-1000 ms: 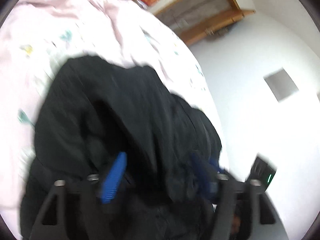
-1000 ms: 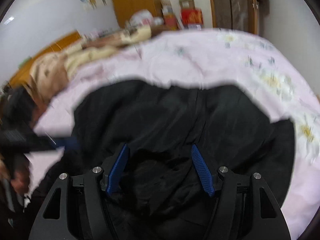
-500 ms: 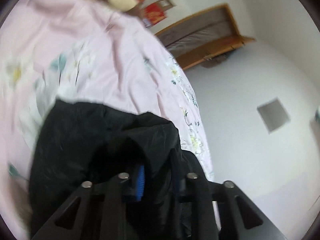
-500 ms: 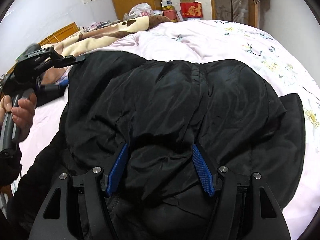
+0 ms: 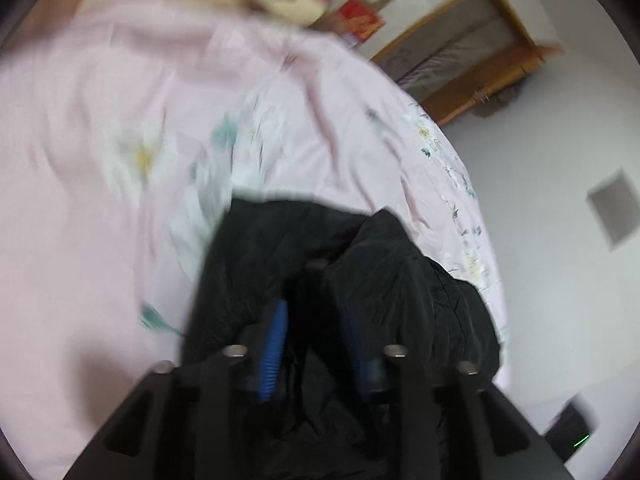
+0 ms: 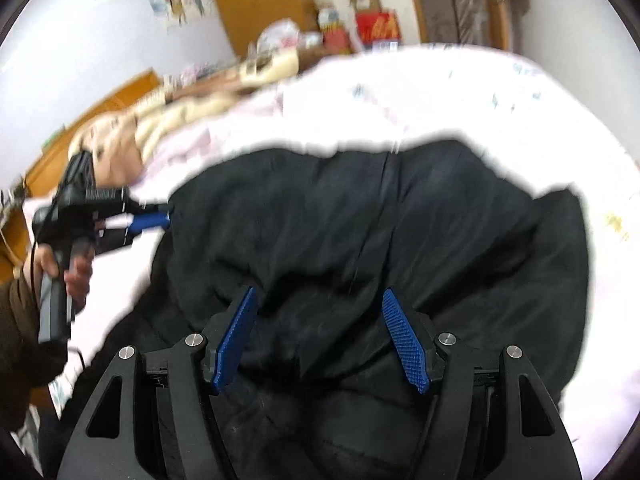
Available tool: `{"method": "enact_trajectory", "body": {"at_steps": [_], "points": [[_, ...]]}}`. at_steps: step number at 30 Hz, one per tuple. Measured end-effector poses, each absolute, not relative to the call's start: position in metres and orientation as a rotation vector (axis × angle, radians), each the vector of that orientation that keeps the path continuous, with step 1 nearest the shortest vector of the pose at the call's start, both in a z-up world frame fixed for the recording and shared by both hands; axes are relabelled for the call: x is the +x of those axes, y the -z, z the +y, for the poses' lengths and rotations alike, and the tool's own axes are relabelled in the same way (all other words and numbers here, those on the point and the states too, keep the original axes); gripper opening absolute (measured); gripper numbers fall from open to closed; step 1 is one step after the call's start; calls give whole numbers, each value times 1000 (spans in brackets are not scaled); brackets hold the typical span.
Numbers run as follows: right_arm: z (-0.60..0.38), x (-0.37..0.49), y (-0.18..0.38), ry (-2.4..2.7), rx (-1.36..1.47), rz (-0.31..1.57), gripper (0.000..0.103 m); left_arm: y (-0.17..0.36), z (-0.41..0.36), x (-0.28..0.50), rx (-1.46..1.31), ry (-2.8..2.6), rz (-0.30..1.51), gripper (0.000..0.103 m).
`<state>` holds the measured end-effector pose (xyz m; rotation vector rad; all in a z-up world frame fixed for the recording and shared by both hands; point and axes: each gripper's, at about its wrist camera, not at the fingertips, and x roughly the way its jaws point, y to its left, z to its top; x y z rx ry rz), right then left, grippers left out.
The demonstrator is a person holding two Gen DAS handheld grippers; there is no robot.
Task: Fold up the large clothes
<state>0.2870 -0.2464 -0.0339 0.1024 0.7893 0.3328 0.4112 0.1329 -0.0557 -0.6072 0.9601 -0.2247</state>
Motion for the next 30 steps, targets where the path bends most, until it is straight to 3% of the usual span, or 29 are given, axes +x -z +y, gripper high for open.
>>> {"method": "enact_trajectory", "body": {"at_steps": [1,3,7,11,13,18,30], "points": [[-249,287,25,-300,80,754,66,39,127,404,-533,205,922,64],[-250,290,13,-243,37,707,66,8,105,395,-413,213,843,81],[-237,308,9,-153,1,704,66,-5,48,406,-289,287,848,80],[-235,330,30,-143,13,757,66,43,16,429,-222,235,995,79],[-239,337,49,-125,-4,803,66,72,16,435,-177,179,1034,73],[-259,342,92,-151,-13,887,64,121,37,441,-242,213,1064,76],[-250,345,123,-116,-86,906,64,141,33,439,-227,200,1042,77]]}}
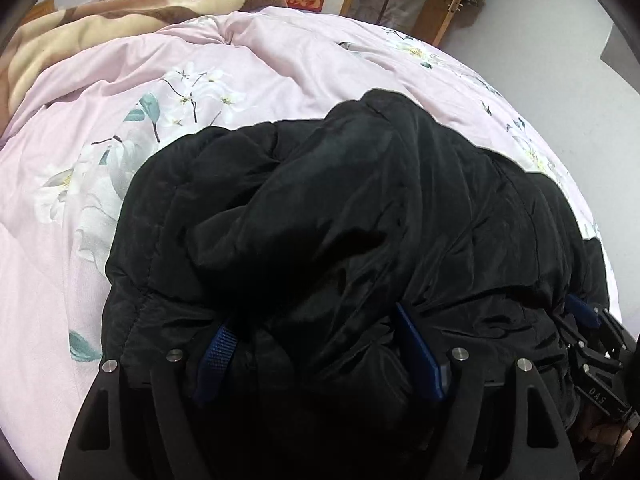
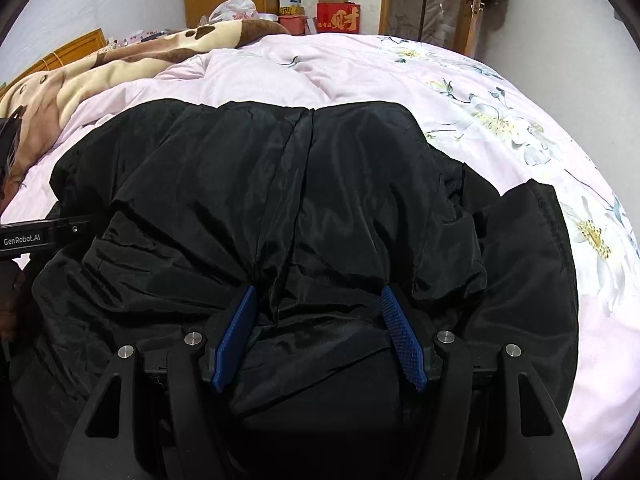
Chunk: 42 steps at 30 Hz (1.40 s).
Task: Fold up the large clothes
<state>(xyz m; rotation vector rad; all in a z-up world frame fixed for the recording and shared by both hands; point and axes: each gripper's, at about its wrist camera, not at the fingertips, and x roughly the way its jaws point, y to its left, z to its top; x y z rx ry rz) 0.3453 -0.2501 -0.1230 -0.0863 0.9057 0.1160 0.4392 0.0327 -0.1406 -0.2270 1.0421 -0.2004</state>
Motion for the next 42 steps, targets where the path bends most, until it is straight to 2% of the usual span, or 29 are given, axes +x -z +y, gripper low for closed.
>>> {"method": "enact_trajectory", "body": {"at_steps": [3,7,9,12,13,16,28,31,35,42], "points": [[-255,346,106,-132,-48,927,64,116,38,433,-259,199,1060,76],[-252,321,62,-197,17,803,64,77,31,410,-191,257,964,74],[-234,311,54,-261,-17,770,64,76,23,407,-173,267,1003,74],[-206,306,68,-346,-73,792,64,94,20,410,-138,218,1040,75],[-201,308,80,-350,-90,827,64,105,21,413,-139,190,1066,79],[-191,315,117,-324,-150,904,64,134,35,422,-258,221,1107,83],[-187,337,124,-280,-125,982,64,138,31,416,-252,215,1092,85],[-193,335,100,-273,-50,969,64,120,40,408,-268,235,1102,85],[-210,304,42,-262,-7,847,64,83,59,372,-279,258,1078,84],[-248,211,-32,-207,-20,718,64,24,97,288,-240,276,1014,84]]}}
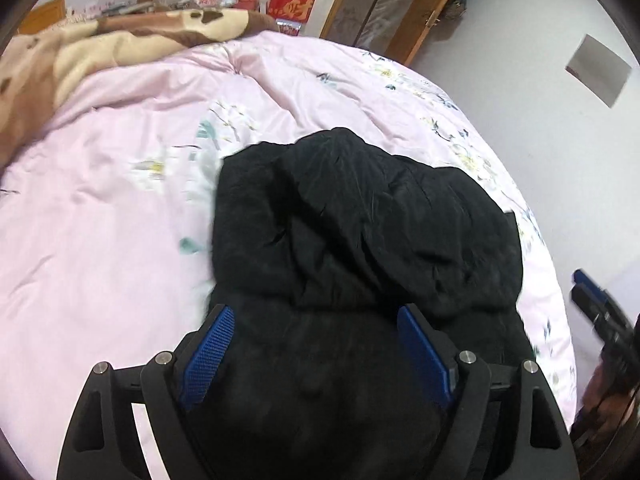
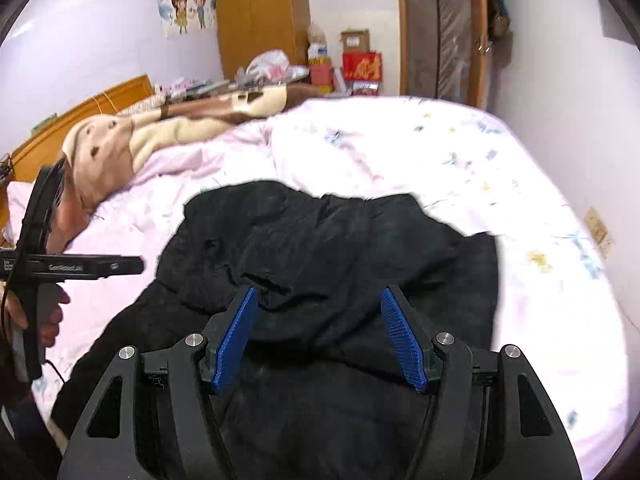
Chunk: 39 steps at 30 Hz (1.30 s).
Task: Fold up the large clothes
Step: 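Open both grippers and release the flattened jacket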
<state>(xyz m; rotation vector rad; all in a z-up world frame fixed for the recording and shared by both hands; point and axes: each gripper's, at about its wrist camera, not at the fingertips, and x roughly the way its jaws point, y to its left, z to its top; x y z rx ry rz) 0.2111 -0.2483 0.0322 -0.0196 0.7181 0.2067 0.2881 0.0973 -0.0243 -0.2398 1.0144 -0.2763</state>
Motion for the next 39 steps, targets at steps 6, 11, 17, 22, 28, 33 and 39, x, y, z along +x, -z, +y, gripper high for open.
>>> {"method": "enact_trajectory", "body": {"at_steps": [6,11,17,22,28,33,39], "points": [[-258,149,-55,-139,-45,704,64,4,114,232,-201,236,995,84],[-264,103,-62,-103,-23,701,64,5,118,190,-215,230,1004,84],[-274,56,-54,-51,-32,726,64,19,129,149,-189,200,1030,84],[-289,26,-32,-1,-7,773,64,50,140,127,-199,186,1084,84],[-310,2,20,74,21,876,65,99,157,111,-249,131,1149,84],[-323,-6,72,113,64,982,66,131,163,108,-345,158,1190,84],[-334,-5,105,126,154,1032,67,142,140,112,-249,150,1216,84]]}}
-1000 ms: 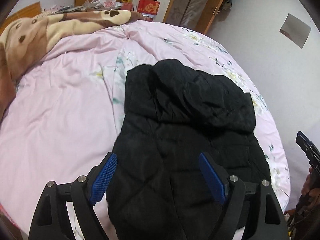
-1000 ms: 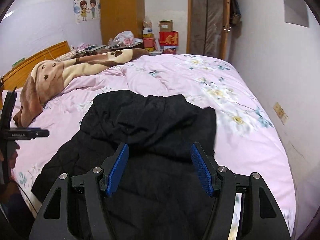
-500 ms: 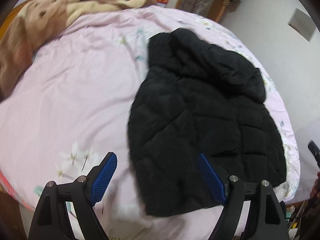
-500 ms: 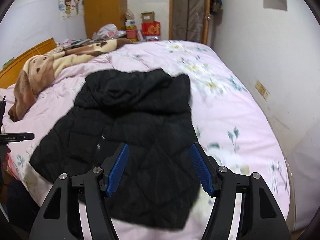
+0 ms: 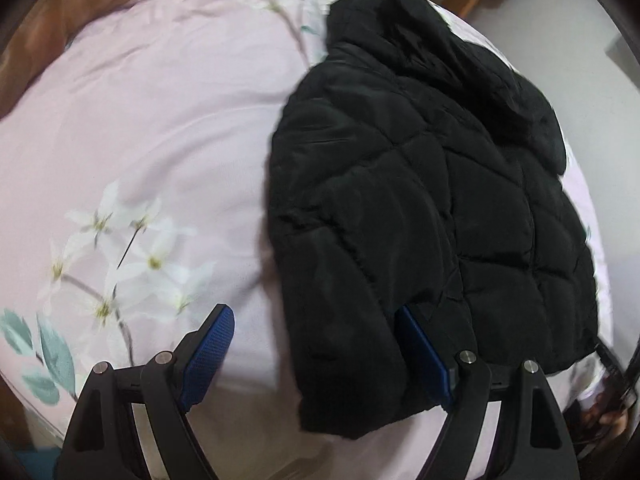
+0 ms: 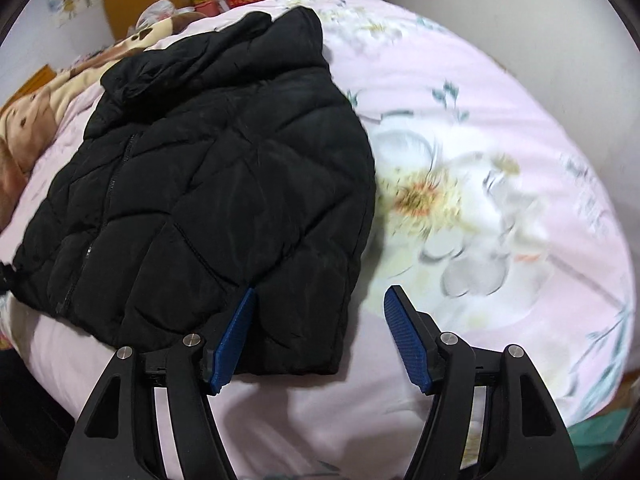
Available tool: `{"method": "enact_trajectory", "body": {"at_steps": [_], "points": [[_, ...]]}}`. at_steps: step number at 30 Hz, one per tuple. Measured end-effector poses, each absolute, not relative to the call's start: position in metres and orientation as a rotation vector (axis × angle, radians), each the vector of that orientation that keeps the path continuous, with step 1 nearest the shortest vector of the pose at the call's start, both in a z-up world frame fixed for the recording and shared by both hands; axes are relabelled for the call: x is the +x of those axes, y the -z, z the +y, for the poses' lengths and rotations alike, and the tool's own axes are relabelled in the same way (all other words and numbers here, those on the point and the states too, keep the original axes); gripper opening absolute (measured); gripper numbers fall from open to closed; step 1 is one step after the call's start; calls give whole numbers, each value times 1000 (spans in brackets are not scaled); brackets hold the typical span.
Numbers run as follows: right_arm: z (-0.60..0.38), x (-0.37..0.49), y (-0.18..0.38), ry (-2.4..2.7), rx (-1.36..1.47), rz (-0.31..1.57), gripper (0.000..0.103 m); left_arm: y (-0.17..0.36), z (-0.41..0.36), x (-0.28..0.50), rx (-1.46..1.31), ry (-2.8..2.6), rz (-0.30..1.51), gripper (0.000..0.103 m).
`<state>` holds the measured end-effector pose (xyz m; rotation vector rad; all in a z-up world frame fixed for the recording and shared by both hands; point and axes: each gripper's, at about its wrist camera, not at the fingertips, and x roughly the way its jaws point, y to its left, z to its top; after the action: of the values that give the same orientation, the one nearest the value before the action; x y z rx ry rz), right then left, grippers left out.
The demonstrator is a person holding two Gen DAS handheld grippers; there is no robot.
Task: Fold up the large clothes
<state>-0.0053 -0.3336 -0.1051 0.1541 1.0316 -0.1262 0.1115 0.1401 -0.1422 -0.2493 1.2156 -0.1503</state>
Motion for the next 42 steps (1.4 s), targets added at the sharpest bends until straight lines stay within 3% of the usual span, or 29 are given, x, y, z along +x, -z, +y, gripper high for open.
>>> {"method": "enact_trajectory", "body": {"at_steps": [6,8,10,11,12,13,15,16,21,33,42], "points": [[-325,-3,107,118,88,1041,67,144,120,108,-213,152,1226,82],[-326,-3,109,120,99,1056,67,144,115,105,-221,161,1225,75],[-326,-3,110,120,121,1066,65,144,111,103,-228,170,1221,61],[-325,-3,110,102,134,1072,55,143,110,102,-213,163,1220,58],[-324,-3,109,84,144,1077,43,140,108,100,-195,158,1216,48],[-321,-5,107,92,127,1075,40,137,106,100,-184,159,1212,40],[-316,-7,102,80,103,1061,25,129,108,98,-176,169,1202,30],[-314,-9,97,74,99,1051,24,124,107,96,-176,176,1194,26],[-308,-23,67,63,86,987,18,91,98,80,-137,208,1132,22],[-296,-85,-10,-15,95,903,17,23,105,12,-165,329,1089,20],[-287,-66,-45,-51,51,867,17,-20,111,52,-254,367,1051,20]]}}
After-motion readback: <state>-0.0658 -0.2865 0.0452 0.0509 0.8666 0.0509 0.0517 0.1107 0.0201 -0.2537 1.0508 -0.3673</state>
